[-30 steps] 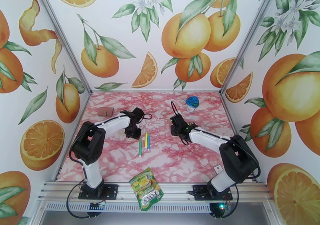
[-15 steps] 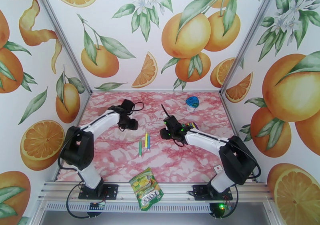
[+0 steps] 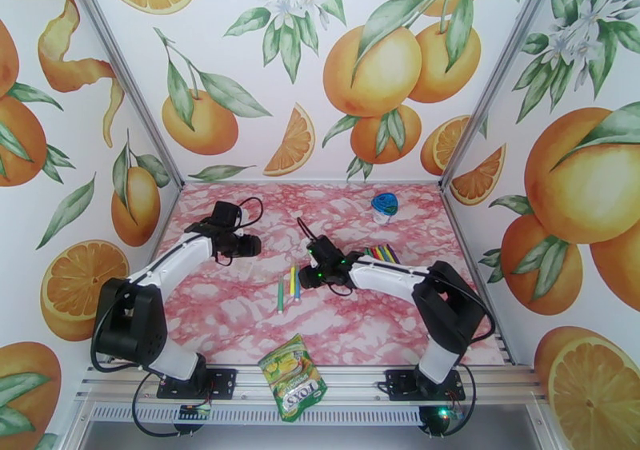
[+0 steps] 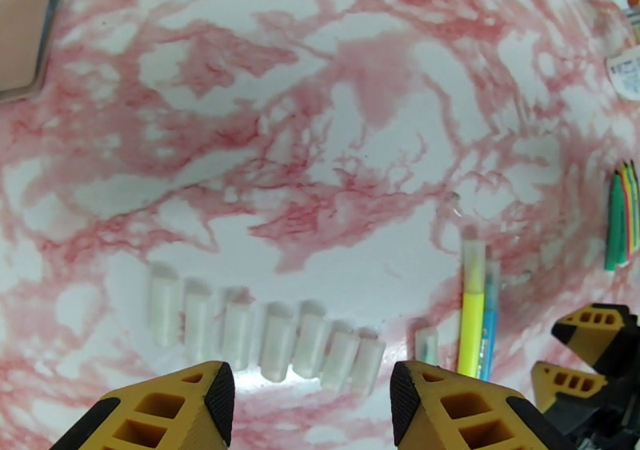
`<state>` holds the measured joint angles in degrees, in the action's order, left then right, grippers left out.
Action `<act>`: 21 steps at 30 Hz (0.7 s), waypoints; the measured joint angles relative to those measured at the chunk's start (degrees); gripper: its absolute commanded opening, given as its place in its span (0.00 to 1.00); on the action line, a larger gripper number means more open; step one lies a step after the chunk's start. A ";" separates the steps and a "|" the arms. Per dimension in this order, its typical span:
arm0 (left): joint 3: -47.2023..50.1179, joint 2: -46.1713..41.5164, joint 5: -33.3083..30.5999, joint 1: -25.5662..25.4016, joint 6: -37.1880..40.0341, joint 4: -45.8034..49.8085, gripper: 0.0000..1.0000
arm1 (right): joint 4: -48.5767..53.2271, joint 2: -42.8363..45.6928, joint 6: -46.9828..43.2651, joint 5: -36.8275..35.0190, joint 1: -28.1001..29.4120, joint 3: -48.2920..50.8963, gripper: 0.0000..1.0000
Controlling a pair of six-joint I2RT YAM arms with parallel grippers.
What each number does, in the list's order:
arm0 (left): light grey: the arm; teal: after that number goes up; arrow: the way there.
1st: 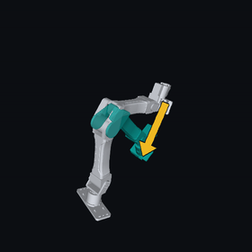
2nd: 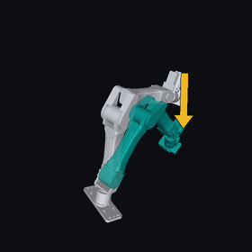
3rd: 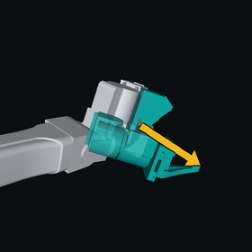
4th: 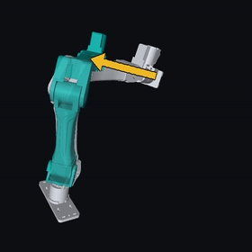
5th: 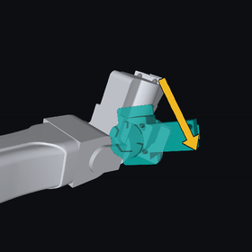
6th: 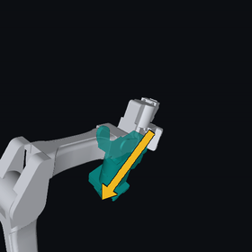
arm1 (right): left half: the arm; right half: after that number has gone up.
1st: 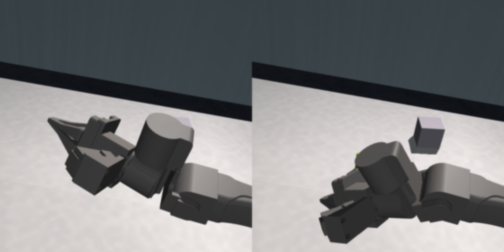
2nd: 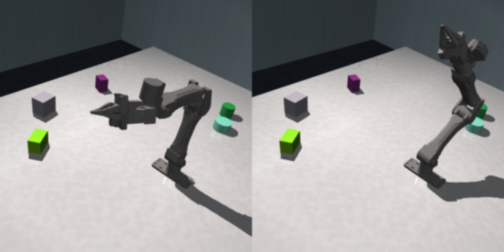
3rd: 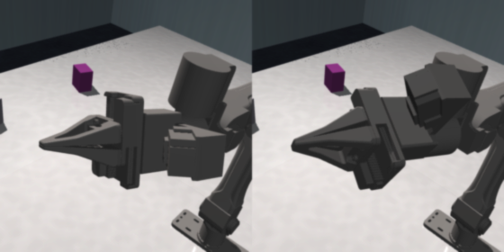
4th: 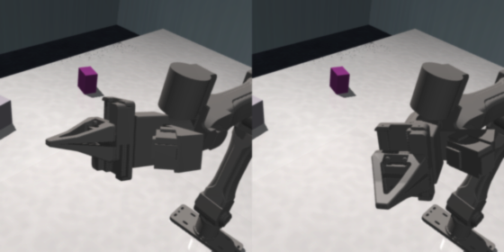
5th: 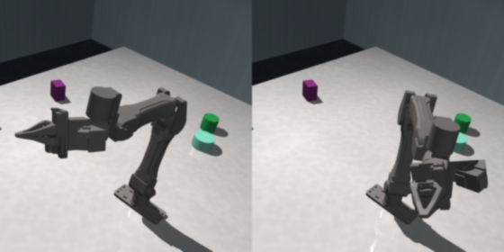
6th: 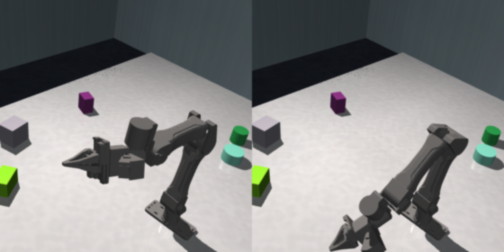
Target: Open the pen caps
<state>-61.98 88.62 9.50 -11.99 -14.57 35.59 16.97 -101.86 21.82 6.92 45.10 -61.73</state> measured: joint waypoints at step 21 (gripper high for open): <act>1.62 -0.61 2.16 2.23 -0.48 -3.96 0.57 | 1.49 -6.58 0.20 1.77 1.40 -4.28 0.44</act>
<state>-60.36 88.01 11.66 -9.76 -15.05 31.64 18.46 -108.44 22.02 8.69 46.50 -66.02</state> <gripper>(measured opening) 0.566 0.441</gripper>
